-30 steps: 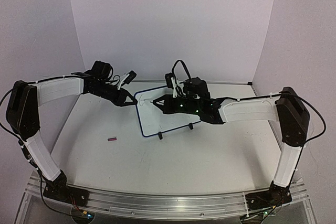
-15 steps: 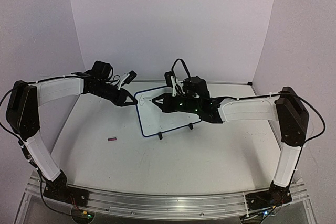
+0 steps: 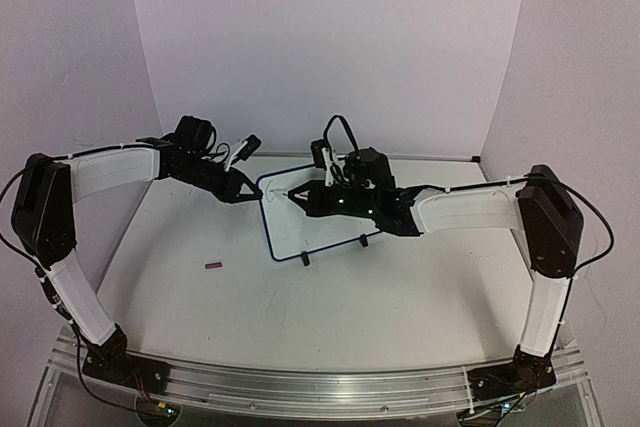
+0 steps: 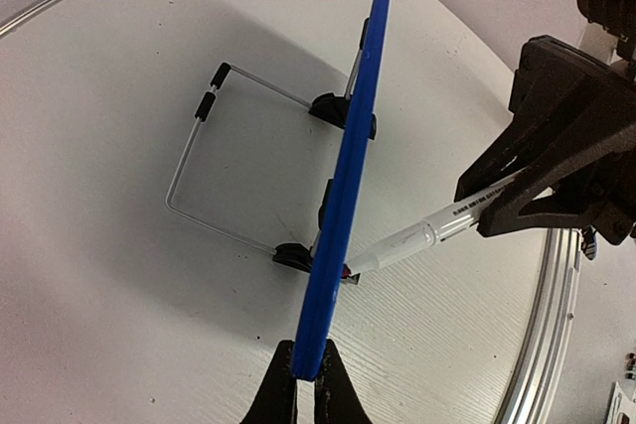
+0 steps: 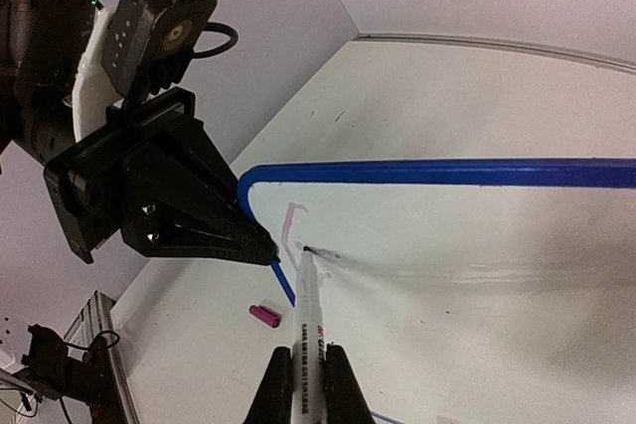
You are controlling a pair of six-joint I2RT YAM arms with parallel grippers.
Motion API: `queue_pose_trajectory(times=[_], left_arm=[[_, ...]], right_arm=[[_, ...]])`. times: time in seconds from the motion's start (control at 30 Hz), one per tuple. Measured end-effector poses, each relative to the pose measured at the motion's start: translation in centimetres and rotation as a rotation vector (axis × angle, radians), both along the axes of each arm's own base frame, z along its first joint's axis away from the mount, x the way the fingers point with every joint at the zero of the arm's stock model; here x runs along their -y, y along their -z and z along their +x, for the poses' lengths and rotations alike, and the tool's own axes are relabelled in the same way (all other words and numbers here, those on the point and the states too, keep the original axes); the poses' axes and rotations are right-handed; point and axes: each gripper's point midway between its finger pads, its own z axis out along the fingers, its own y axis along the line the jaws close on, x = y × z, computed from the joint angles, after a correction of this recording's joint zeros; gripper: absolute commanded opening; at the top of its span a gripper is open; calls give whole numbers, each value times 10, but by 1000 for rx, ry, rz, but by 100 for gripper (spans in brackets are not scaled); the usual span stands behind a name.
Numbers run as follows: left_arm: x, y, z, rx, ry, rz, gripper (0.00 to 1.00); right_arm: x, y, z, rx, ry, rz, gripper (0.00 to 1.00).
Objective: Write a sentence on the whiteboard
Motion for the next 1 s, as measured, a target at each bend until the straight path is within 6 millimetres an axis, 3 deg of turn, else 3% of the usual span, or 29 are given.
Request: queue_pose_trajectory(times=[1.0], left_arm=[[-1,1,1,2,-5,5,0]], right_arm=[[8,23,-4,-29,18,-32,0]])
